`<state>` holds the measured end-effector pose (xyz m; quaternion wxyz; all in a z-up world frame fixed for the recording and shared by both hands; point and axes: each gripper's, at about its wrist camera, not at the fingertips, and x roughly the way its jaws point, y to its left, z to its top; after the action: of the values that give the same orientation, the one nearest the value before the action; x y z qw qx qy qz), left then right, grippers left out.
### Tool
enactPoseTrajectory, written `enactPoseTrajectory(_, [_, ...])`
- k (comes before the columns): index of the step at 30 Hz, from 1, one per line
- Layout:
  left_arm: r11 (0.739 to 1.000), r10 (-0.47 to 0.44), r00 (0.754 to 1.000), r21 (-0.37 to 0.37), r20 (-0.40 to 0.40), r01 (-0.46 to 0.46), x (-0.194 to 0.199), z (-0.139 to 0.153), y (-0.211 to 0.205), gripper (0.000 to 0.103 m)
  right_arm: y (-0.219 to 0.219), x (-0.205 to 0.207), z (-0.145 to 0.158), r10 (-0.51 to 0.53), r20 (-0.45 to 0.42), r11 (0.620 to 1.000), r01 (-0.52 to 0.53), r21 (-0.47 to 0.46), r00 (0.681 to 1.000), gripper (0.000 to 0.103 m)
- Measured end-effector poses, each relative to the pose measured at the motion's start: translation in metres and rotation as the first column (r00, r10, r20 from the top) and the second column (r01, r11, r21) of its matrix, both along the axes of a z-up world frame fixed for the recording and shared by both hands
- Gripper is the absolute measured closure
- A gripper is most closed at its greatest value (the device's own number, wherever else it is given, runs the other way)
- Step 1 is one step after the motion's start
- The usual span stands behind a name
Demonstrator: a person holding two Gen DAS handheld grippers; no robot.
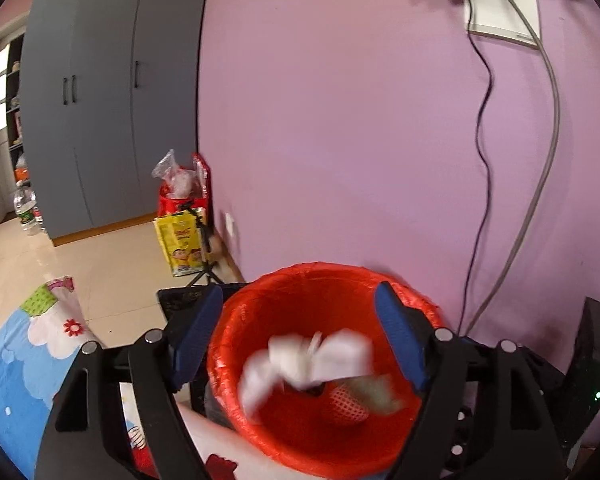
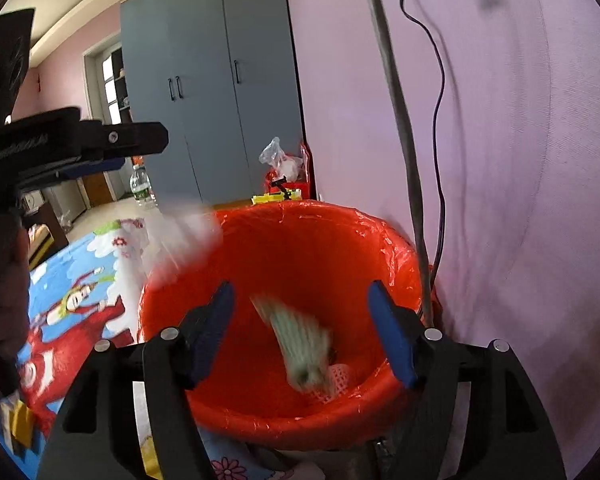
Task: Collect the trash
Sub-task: 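Carry the tissue and green cloth to the red bucket and release both, then move both tools back over the bed toward the foam and paper bag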
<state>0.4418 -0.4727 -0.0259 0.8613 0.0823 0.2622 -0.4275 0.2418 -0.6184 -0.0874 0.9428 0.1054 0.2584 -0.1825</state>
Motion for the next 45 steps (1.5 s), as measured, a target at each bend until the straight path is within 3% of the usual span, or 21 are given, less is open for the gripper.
enactPoseTrajectory(2, [1.0, 0.03, 0.999, 0.0, 0.017, -0.03, -0.003, 0.001, 0.012, 0.019, 0.004, -0.008, 0.0, -0.001, 0.005, 1.0, 0.001, 0.011, 1.0, 0.038])
enactPoseTrajectory(6, [0.995, 0.093, 0.995, 0.014, 0.028, -0.094, -0.021, 0.003, 0.051, 0.016, 0.017, -0.028, 0.003, 0.001, 0.019, 0.999, -0.002, 0.035, 1.0, 0.038])
enactPoseTrajectory(8, [0.99, 0.138, 0.99, 0.015, 0.042, -0.138, -0.035, 0.006, 0.073, 0.008, 0.028, -0.042, 0.006, 0.012, 0.028, 0.998, -0.014, 0.057, 1.0, 0.037])
enactPoseTrajectory(15, [0.97, 0.241, 0.967, 0.009, 0.079, -0.242, -0.101, 0.017, 0.165, 0.007, 0.08, -0.079, 0.027, 0.098, 0.032, 0.994, -0.1, 0.051, 0.995, 0.035])
enactPoseTrajectory(19, [0.957, 0.291, 0.952, -0.008, 0.093, -0.292, -0.145, 0.024, 0.225, 0.005, 0.107, -0.096, 0.041, 0.128, 0.039, 0.99, -0.13, 0.055, 0.991, 0.028])
enactPoseTrajectory(24, [0.933, 0.352, 0.93, 0.039, 0.111, -0.358, -0.194, 0.01, 0.304, 0.005, 0.152, -0.11, 0.055, 0.197, 0.034, 0.979, -0.198, 0.052, 0.98, 0.026])
enactPoseTrajectory(29, [0.879, 0.467, 0.88, 0.065, 0.088, -0.473, -0.233, -0.011, 0.391, 0.005, 0.201, -0.109, 0.056, 0.285, 0.013, 0.957, -0.286, 0.049, 0.958, 0.023])
enactPoseTrajectory(33, [0.795, 0.594, 0.799, 0.082, 0.091, -0.601, -0.259, -0.027, 0.458, 0.005, 0.241, -0.104, 0.053, 0.351, -0.01, 0.935, -0.349, 0.06, 0.936, 0.023])
enactPoseTrajectory(36, [0.753, 0.646, 0.758, 0.089, 0.084, -0.652, -0.271, -0.036, 0.493, 0.005, 0.274, -0.095, 0.049, 0.395, -0.035, 0.918, -0.393, 0.061, 0.918, 0.023])
enactPoseTrajectory(39, [0.724, 0.679, 0.73, 0.095, 0.083, -0.684, -0.28, -0.043, 0.517, 0.005, 0.305, -0.09, 0.049, 0.446, -0.046, 0.894, -0.444, 0.055, 0.894, 0.023])
enactPoseTrajectory(45, [0.691, 0.708, 0.701, 0.122, 0.087, -0.713, -0.284, -0.06, 0.543, 0.005, 0.349, -0.081, 0.05, 0.518, -0.078, 0.855, -0.517, 0.035, 0.852, 0.022])
